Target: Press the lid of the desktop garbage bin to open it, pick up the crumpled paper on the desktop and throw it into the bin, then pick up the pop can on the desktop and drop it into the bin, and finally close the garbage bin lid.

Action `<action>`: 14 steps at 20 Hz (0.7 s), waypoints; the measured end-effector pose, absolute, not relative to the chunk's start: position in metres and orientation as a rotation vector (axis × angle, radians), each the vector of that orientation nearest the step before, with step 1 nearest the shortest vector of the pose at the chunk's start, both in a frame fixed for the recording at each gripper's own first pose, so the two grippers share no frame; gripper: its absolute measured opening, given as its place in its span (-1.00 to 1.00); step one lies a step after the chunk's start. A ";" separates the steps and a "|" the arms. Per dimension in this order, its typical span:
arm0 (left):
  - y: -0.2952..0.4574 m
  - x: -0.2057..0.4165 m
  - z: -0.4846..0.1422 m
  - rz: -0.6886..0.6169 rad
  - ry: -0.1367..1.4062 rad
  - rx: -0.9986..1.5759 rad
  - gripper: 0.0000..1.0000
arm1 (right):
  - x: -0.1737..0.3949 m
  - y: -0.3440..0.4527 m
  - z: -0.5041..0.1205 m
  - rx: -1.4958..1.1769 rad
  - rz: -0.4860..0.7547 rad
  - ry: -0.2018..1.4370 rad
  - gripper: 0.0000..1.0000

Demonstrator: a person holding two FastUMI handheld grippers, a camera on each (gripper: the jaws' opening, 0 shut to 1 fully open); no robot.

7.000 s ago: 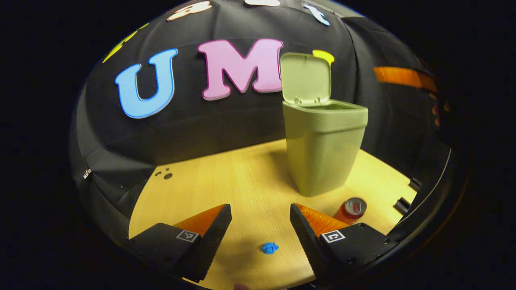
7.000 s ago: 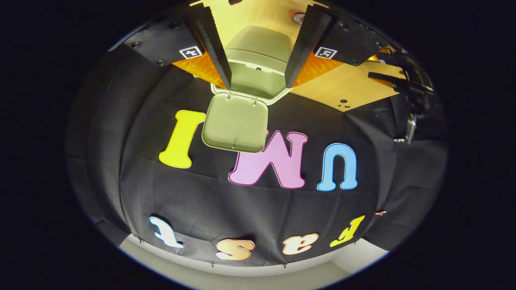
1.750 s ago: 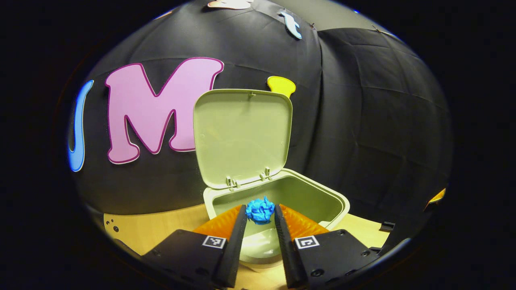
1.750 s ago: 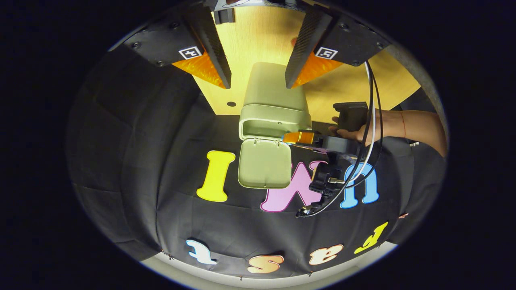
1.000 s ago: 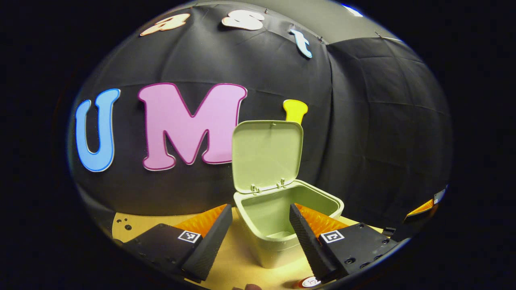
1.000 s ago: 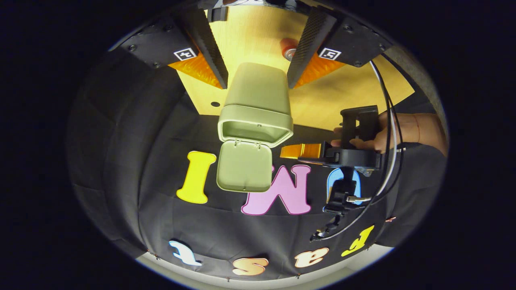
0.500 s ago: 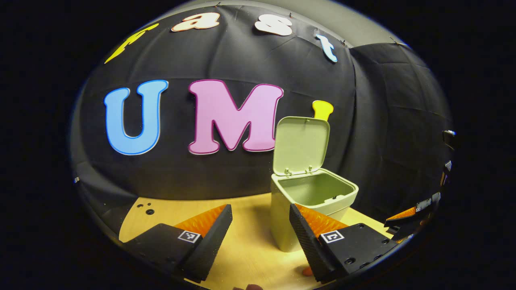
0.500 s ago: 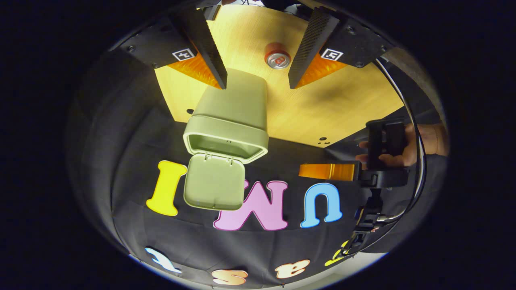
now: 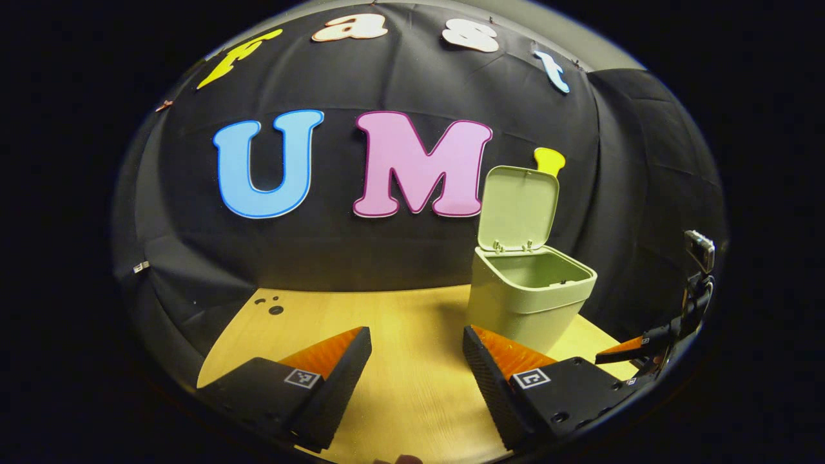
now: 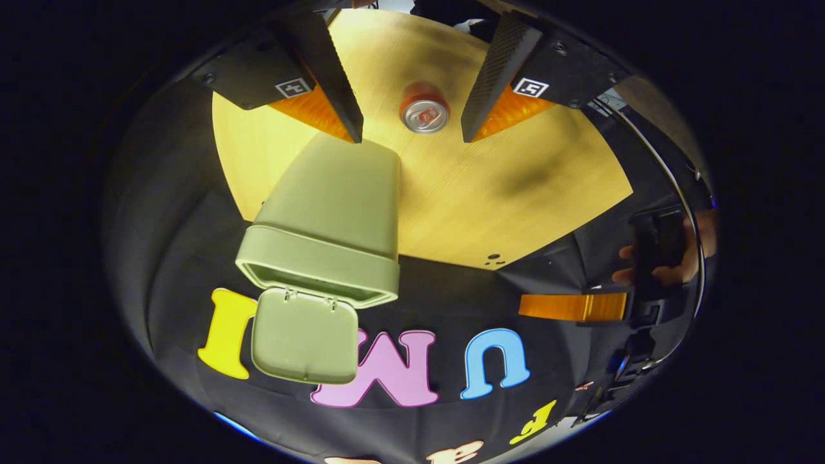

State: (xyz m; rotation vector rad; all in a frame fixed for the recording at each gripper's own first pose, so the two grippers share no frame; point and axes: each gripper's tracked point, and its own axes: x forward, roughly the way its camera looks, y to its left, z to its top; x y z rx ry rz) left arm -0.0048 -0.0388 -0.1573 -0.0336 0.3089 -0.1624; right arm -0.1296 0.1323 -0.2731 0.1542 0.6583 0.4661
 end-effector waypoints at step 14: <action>0.017 -0.044 -0.177 0.000 0.371 -0.074 0.85 | -0.129 0.164 -0.354 0.152 0.562 0.842 0.94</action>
